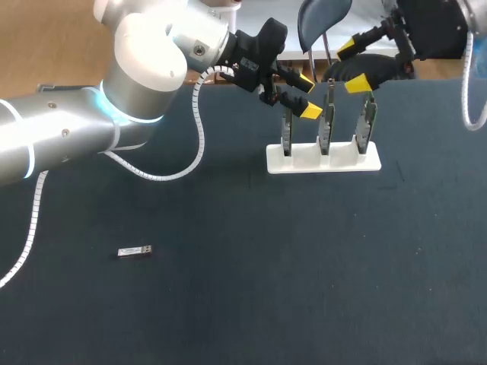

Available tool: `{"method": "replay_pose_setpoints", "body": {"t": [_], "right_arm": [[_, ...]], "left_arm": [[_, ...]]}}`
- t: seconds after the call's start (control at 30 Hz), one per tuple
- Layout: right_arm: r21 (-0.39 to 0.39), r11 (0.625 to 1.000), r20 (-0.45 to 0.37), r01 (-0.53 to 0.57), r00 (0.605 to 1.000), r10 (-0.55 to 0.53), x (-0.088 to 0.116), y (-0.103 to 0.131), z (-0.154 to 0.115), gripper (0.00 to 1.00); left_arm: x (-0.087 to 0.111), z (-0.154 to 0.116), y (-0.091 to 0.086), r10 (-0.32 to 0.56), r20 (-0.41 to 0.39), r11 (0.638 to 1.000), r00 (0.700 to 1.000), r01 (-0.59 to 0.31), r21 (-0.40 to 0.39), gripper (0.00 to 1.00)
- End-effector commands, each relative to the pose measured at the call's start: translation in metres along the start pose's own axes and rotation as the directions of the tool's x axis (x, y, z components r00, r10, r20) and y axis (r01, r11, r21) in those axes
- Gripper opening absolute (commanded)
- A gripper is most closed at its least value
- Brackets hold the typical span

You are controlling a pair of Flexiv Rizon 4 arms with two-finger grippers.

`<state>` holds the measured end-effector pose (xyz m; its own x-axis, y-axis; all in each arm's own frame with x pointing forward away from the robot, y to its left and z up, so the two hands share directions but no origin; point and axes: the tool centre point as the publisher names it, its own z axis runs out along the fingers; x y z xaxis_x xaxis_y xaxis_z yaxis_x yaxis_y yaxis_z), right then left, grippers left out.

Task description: Pick up the optical module with the left hand, and insert it into the network port with the right hand.

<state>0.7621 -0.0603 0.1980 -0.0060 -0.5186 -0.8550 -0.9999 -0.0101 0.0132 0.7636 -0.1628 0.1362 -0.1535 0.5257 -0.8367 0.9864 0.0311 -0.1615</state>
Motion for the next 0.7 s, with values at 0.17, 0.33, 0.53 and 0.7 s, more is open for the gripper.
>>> {"method": "replay_pose_setpoints", "body": {"t": [0.17,0.33,0.53,0.7], "right_arm": [[0.016,1.0,-0.003,0.023,1.0,-0.023,-0.01,-0.007,-0.001,0.0],[0.031,0.999,-0.015,0.032,0.999,-0.032,-0.013,-0.008,0.002,0.0],[0.049,0.998,-0.052,0.029,0.998,-0.026,-0.01,-0.005,0.013,0.0],[0.067,0.998,-0.044,0.01,0.999,-0.007,-0.007,-0.006,0.02,0.0]], "left_arm": [[-0.001,0.0,0.001,-0.001,-0.005,1.0,1.0,0.001,0.002,1.0],[-0.001,0.0,0.001,-0.001,-0.005,1.0,1.0,0.001,0.002,1.0],[-0.001,0.0,0.001,-0.001,-0.005,1.0,1.0,0.001,0.002,1.0],[-0.001,0.0,0.001,-0.001,-0.005,1.0,1.0,0.001,0.002,1.0]]}}
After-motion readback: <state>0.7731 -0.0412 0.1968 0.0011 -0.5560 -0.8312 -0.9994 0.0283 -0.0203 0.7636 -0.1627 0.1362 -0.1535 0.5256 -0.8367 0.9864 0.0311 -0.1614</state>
